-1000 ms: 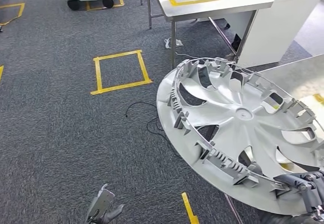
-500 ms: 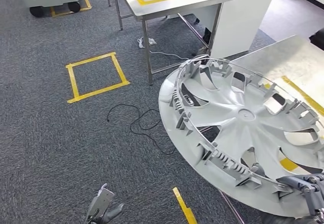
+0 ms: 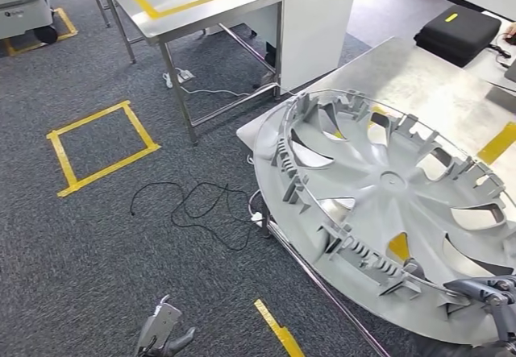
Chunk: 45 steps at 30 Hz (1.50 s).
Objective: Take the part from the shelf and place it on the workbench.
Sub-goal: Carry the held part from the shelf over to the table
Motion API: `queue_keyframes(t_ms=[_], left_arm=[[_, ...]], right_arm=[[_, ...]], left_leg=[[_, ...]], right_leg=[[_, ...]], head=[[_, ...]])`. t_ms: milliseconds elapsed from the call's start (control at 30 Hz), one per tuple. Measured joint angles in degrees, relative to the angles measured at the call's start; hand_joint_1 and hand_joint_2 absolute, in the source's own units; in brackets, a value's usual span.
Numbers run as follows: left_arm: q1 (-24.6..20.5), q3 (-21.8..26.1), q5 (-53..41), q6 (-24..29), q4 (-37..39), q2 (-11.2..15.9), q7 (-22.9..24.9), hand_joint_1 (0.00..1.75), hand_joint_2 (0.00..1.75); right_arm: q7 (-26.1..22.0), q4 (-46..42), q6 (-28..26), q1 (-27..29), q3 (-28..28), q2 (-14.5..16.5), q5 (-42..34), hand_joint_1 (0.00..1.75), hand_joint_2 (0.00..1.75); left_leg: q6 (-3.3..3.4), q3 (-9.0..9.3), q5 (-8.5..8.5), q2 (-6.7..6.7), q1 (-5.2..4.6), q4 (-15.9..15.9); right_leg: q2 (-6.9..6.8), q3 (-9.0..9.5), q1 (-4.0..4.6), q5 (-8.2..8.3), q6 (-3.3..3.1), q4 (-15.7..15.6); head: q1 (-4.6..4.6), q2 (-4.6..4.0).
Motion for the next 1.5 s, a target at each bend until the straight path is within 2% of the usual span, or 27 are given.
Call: queue_keyframes(t_ms=[33,100,167,233,300,333,367,467,533,600,667,767,800,833,867,900,967,1033,1100,1133,1200,1267,1333,1367,1400,1433,1500], left_arm=[[0.01,0.00,0.00,0.01,0.00,0.03,-0.02,0.00,1.75],[-0.05,-0.01,0.02,0.01,0.00,-0.01,-0.04,0.00,1.75],[-0.20,-0.01,0.08,0.02,0.00,-0.14,-0.06,0.00,1.75],[-0.12,0.00,0.13,0.03,0.00,-0.22,-0.07,0.00,1.75],[0.10,0.02,0.14,0.03,0.00,-0.19,-0.08,0.00,1.75],[0.14,0.03,0.15,0.03,0.00,-0.18,-0.08,0.00,1.75],[0.13,0.04,0.15,0.03,0.00,-0.19,-0.08,0.00,1.75],[0.05,0.04,0.15,0.03,0.00,-0.25,-0.08,0.00,1.75],[0.02,0.04,0.15,0.03,0.00,-0.23,-0.08,0.00,1.75],[-0.05,0.03,0.15,0.03,0.00,-0.24,-0.09,0.00,1.75],[-0.18,0.02,0.17,0.02,0.00,-0.26,-0.19,0.00,1.75],[0.01,0.03,0.34,0.01,0.00,-0.22,-0.33,0.00,1.75],[0.16,0.04,0.42,0.01,0.00,-0.19,-0.34,0.00,1.75],[0.27,0.05,0.49,0.01,0.00,-0.14,-0.35,0.00,1.75],[0.30,0.07,0.54,0.01,0.00,-0.11,-0.36,0.00,1.75],[0.28,0.08,0.57,0.01,0.00,-0.08,-0.38,0.00,1.75],[0.24,0.08,0.58,-0.01,0.00,-0.01,-0.40,0.00,1.75],[0.23,0.07,0.58,-0.01,0.00,0.05,-0.45,0.00,1.75],[0.19,0.08,0.59,-0.01,0.00,0.02,-0.51,0.00,1.75],[0.11,0.09,0.60,-0.01,0.00,-0.02,-0.53,0.00,1.75],[-0.03,0.09,0.62,-0.02,0.00,-0.18,-0.55,0.00,1.75],[0.12,0.11,0.63,-0.03,0.00,-0.22,-0.56,0.00,1.75],[0.29,0.15,0.63,-0.03,0.00,-0.18,-0.56,0.00,1.75],[0.28,0.16,0.64,-0.03,0.00,-0.18,-0.56,0.00,1.75],[0.26,0.17,0.64,-0.03,0.00,-0.19,-0.56,0.00,1.75],[0.23,0.17,0.64,-0.04,0.00,-0.21,-0.56,0.00,1.75],[0.22,0.18,0.63,-0.04,0.00,-0.22,-0.56,0.00,1.75]], right_arm=[[-0.02,0.00,0.00,0.01,-0.01,0.00,-0.02,1.75,1.75],[-0.03,-0.01,0.00,0.09,-0.05,0.00,-0.07,1.75,1.75],[-0.01,-0.03,0.00,0.07,-0.17,0.00,-0.16,1.75,1.75],[-0.02,-0.03,0.00,-0.06,-0.30,0.00,-0.25,1.75,1.75],[0.00,-0.01,0.00,-0.08,-0.38,0.00,-0.28,1.75,1.75],[0.01,-0.01,0.00,-0.07,-0.40,0.00,-0.29,1.75,1.75],[0.01,0.00,0.00,-0.05,-0.42,0.00,-0.29,1.75,1.75],[-0.04,0.00,0.00,-0.09,-0.40,0.00,-0.28,1.75,1.75],[-0.06,0.00,0.00,-0.14,-0.39,0.02,-0.28,1.75,1.75],[-0.06,-0.01,0.00,-0.11,-0.39,0.05,-0.29,1.75,1.75],[-0.06,-0.02,0.00,-0.09,-0.38,0.09,-0.31,1.75,1.75],[-0.06,-0.02,0.00,-0.14,-0.39,0.12,-0.38,1.75,1.75],[-0.06,-0.01,0.00,-0.15,-0.39,0.13,-0.40,1.75,1.75],[-0.05,-0.01,0.00,-0.15,-0.40,0.13,-0.42,1.75,1.75],[-0.04,0.00,0.00,-0.15,-0.40,0.13,-0.43,1.75,1.75],[-0.04,0.00,0.00,-0.15,-0.40,0.13,-0.44,1.75,1.75],[-0.04,0.00,0.00,-0.17,-0.40,0.14,-0.44,1.75,1.75],[-0.05,0.00,0.00,-0.19,-0.40,0.15,-0.44,1.75,1.75],[-0.05,-0.01,0.00,-0.12,-0.42,0.15,-0.44,1.75,1.75],[-0.04,-0.02,0.00,-0.04,-0.43,0.15,-0.44,1.75,1.75],[-0.04,-0.04,0.00,-0.06,-0.44,0.15,-0.48,1.75,1.75],[-0.05,-0.04,0.00,-0.19,-0.45,0.15,-0.52,1.75,1.75],[-0.01,-0.04,0.00,-0.20,-0.52,0.15,-0.55,1.75,1.75],[0.01,-0.04,0.00,-0.19,-0.56,0.15,-0.56,1.75,1.75],[0.02,-0.04,0.00,-0.18,-0.59,0.15,-0.56,1.75,1.75],[0.02,-0.04,0.00,-0.18,-0.60,0.15,-0.55,1.75,1.75],[-0.01,-0.04,0.00,-0.27,-0.59,0.15,-0.54,1.75,1.75]], left_leg=[[0.10,0.28,-0.13,-0.58,0.00,-0.82],[0.46,0.34,0.02,0.31,-0.01,-1.40],[1.05,0.53,0.34,1.57,0.12,-2.01],[1.40,0.63,0.37,3.04,0.09,-2.22],[1.50,0.63,0.25,4.64,0.02,-2.19],[1.47,0.67,0.17,5.39,0.01,-2.18],[1.39,0.77,0.08,6.07,0.01,-2.17],[0.81,1.33,-0.38,7.61,-0.15,-2.11],[0.26,1.55,-0.59,8.42,-0.46,-1.98],[-0.27,1.69,-0.74,9.20,-0.51,-1.93],[-0.86,1.31,-2.11,8.02,-0.30,-0.47],[-1.26,-3.12,-7.33,4.91,-0.10,9.38],[-1.24,-4.82,-8.41,4.57,-0.09,12.74],[-1.15,-5.78,-8.37,4.42,-0.09,14.41],[-0.98,-5.67,-7.12,4.28,-0.09,13.76],[-0.75,-4.55,-5.00,3.97,-0.09,11.04],[-0.10,-1.28,-1.23,1.72,-0.02,3.52],[0.32,0.49,-0.30,-0.17,0.00,-0.58],[0.59,0.70,-0.40,0.31,-0.06,-1.24],[0.84,0.78,-0.23,0.90,-0.01,-1.55],[1.39,0.96,0.10,2.21,0.20,-2.16],[1.64,0.98,0.07,3.68,0.17,-2.27],[1.63,1.00,-0.06,5.27,0.14,-2.23],[1.56,1.05,-0.15,5.99,0.14,-2.21],[1.43,1.20,-0.28,6.64,0.15,-2.21],[1.24,1.43,-0.45,7.25,0.14,-2.19],[0.64,1.87,-0.89,8.29,-0.18,-2.05]], right_leg=[[0.56,-0.31,-0.11,0.09,0.34,0.04],[1.29,-0.92,-0.36,0.27,1.11,0.00],[-0.91,-2.22,-0.28,-1.12,1.73,2.01],[-4.08,-5.37,-0.23,-4.55,2.21,8.38],[-4.92,-8.65,-0.41,-6.98,2.65,14.99],[-5.06,-9.08,-0.50,-6.77,2.82,15.89],[-5.31,-8.24,-0.57,-5.49,2.91,14.38],[-7.91,-1.79,-0.42,-0.85,2.62,2.98],[-8.79,0.06,-0.12,-0.41,1.96,-0.18],[-7.66,0.01,-0.07,-0.26,1.20,-0.21],[-6.64,0.05,-0.27,-0.05,0.49,-0.40],[-5.03,0.05,-0.33,0.08,-0.30,-0.50],[-4.34,0.04,-0.25,0.08,-0.40,-0.48],[-3.60,0.05,-0.15,0.08,-0.45,-0.44],[-2.85,0.09,-0.07,0.08,-0.46,-0.38],[-2.09,0.15,0.00,0.08,-0.45,-0.31],[-0.72,0.08,0.09,0.07,-0.33,-0.09],[0.52,-0.38,-0.04,0.19,0.17,0.09],[1.53,-0.99,-0.28,0.45,0.95,-0.02],[1.01,-1.30,-0.30,0.36,1.30,0.12],[-1.78,-2.93,-0.18,-1.42,1.82,2.86],[-4.42,-6.33,-0.28,-5.07,2.27,10.00],[-4.99,-9.15,-0.53,-6.96,2.73,15.75],[-5.15,-9.10,-0.64,-6.33,2.88,15.74],[-5.55,-7.76,-0.72,-4.70,2.96,13.33],[-6.44,-5.52,-0.76,-2.68,2.97,9.38],[-8.81,-1.31,-0.46,-0.38,2.68,2.11]], head=[[0.00,0.00],[-0.02,0.00],[0.29,0.00],[0.64,0.00],[0.69,0.00],[0.69,0.00],[0.70,0.00],[0.70,0.00],[0.61,0.00],[0.56,0.00],[0.41,0.00],[0.03,0.00],[0.00,0.00],[-0.02,0.00],[-0.01,0.00],[-0.02,0.00],[0.02,0.00],[0.03,0.00],[-0.02,0.00],[0.03,0.00],[0.46,0.00],[0.87,0.00],[0.87,0.00],[0.88,0.00],[0.88,0.00],[0.88,0.00],[0.86,0.00]])
